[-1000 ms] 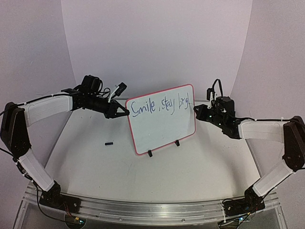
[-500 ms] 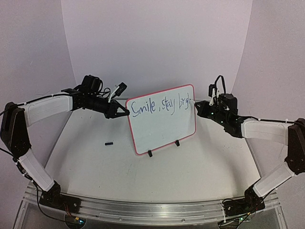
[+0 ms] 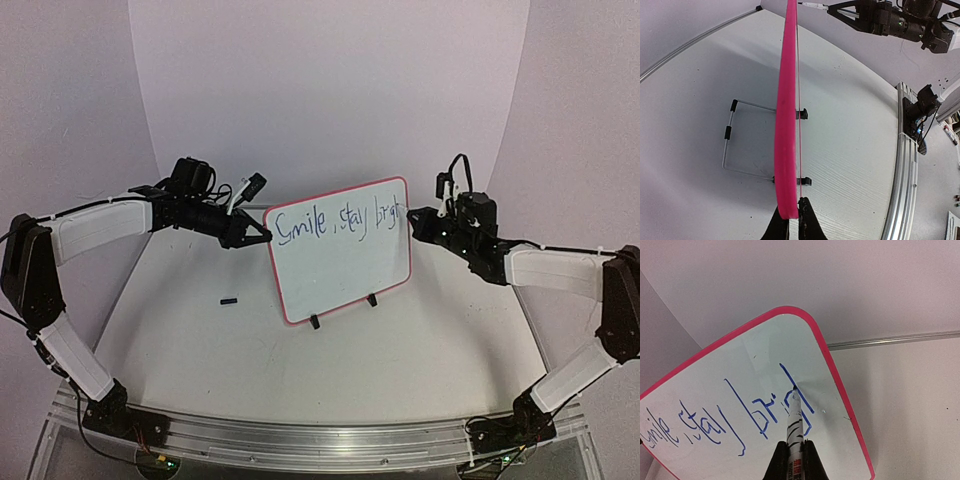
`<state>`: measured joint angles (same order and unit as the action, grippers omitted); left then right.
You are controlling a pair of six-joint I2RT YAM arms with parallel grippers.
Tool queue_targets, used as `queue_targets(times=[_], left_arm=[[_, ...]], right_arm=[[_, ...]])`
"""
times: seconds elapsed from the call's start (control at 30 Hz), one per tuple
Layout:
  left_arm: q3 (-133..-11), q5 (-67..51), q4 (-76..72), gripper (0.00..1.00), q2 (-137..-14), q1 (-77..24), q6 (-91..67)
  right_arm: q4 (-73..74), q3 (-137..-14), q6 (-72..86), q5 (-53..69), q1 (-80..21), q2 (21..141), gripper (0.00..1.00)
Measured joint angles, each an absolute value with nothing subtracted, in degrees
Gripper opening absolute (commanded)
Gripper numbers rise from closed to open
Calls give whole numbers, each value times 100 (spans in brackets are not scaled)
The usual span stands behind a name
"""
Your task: Write a sentence on the whiteboard
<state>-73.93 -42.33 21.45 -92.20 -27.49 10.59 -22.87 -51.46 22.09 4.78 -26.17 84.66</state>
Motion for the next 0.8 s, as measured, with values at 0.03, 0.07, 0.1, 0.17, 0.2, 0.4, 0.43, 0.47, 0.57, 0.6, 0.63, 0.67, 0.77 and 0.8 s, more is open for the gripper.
queue_targets(times=[0.03, 0.07, 0.1, 0.17, 0.2, 0.4, 0.43, 0.47, 0.57, 0.6, 0.63, 0.67, 0.77, 0.8], left_arm=[[-7393, -4233, 2145, 0, -9220, -2749, 1059], [-7393, -4233, 2145, 0, -9220, -2749, 1059], [-7393, -4233, 2145, 0, -9220, -2749, 1059], [-7393, -4233, 2147, 0, -9220, -2749, 1061], [-7393, -4233, 2145, 0, -9220, -2749, 1061], [-7393, -4233, 2145, 0, -9220, -2749, 1061], [-7393, -4233, 2145, 0, -9220, -2749, 1061], [-7393, -4233, 2145, 0, -9220, -2749, 1061], [-7393, -4233, 2145, 0, -9220, -2749, 1061], [-7393, -4233, 2145, 0, -9220, -2749, 1063], [-7393, -4233, 2145, 0, -9220, -2749, 1063], [-7393, -4233, 2145, 0, -9220, -2749, 1063], [-7393, -4233, 2145, 0, -9220, -2749, 1063], [-7393, -4233, 2147, 0, -9220, -2749, 1063]], right_arm=[[-2287, -5148, 2209, 478, -2617, 8477, 0], [-2287, -5148, 2209, 478, -2617, 8488, 0], [-2287, -5151, 2209, 478, -2617, 8499, 0], [-2285, -5155, 2209, 478, -2617, 8519, 0], [-2283, -5155, 2209, 478, -2617, 8530, 0], [-2263, -5155, 2209, 440, -2617, 8541, 0], [-2263, -5155, 2211, 429, -2617, 8541, 0], [-2261, -5155, 2209, 392, -2617, 8541, 0], [-2259, -5155, 2209, 336, -2617, 8538, 0], [-2257, -5155, 2209, 311, -2617, 8538, 0], [-2248, -5164, 2211, 287, -2617, 8538, 0], [-2228, -5177, 2209, 272, -2617, 8538, 0], [-2211, -5199, 2211, 259, -2617, 8541, 0], [-2209, -5203, 2211, 259, -2617, 8541, 0]])
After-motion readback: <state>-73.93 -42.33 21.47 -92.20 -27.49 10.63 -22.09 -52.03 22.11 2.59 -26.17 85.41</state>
